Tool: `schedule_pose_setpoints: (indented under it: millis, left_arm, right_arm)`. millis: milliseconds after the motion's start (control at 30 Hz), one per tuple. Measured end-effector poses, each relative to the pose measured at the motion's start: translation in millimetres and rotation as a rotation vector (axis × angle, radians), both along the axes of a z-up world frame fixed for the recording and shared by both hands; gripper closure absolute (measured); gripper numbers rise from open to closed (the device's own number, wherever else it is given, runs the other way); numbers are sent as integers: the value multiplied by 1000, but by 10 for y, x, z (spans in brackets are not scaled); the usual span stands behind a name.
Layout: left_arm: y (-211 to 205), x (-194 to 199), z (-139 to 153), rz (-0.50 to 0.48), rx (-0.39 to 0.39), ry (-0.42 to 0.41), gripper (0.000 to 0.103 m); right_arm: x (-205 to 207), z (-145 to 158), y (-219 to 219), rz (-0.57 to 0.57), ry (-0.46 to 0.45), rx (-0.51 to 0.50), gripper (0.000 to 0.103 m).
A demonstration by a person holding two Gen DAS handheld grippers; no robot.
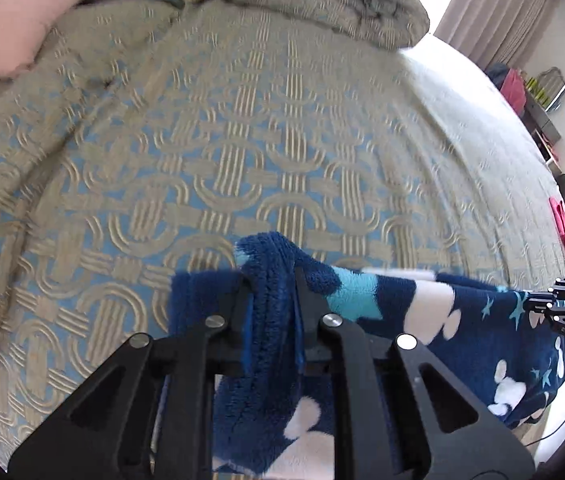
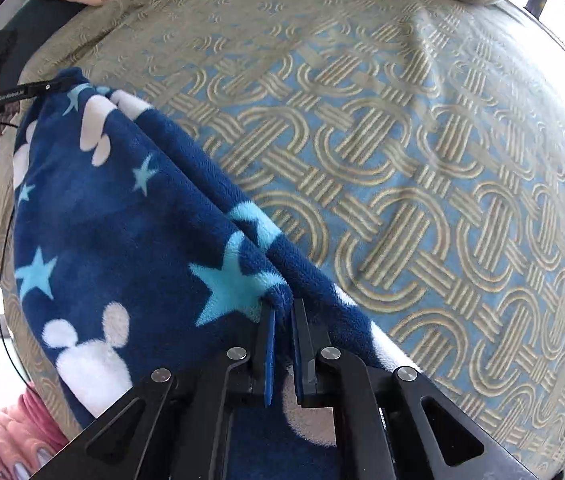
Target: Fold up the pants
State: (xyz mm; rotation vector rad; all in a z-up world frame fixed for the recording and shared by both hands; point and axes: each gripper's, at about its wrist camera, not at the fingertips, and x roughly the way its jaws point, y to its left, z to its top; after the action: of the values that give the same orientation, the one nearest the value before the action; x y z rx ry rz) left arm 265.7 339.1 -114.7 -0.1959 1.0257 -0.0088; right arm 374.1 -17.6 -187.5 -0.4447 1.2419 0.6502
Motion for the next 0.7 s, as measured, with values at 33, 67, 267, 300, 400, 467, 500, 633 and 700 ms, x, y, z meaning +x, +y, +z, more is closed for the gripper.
schedule_pose_setpoints:
  millis: [33, 67, 267, 300, 400, 467, 500, 633, 700]
  left_arm:
    - [4, 1, 80, 3, 23, -25, 86]
    - [16, 38, 147, 6, 44, -46, 85]
    - [173, 401, -291, 147, 162, 136, 83]
    - [213, 401, -319, 167, 144, 147, 82]
    - [361, 156, -275, 214, 56, 103, 63]
    - [404, -49, -196, 229, 38, 69, 50]
    - [406, -164, -149, 231, 27, 50, 49]
    - [343, -440, -104, 192, -12, 48, 41]
    - [323, -439, -145, 177, 12, 62, 36]
  right_arm:
    - [-25, 94, -17, 0, -29, 25, 97]
    - [-19, 152, -41, -11, -40, 44, 97]
    - [378, -42, -117, -201, -79, -98, 82]
    - [384, -82, -153, -241, -95, -147, 81]
    - [159, 60, -371, -312, -121, -106, 77]
    - [-123, 195, -480, -309, -97, -33, 73]
    - [-315, 259, -544, -300, -71, 8, 70]
    - [-1103, 361, -628, -243, -43, 69, 50]
    - [-1482, 301, -604, -198, -30, 42, 46]
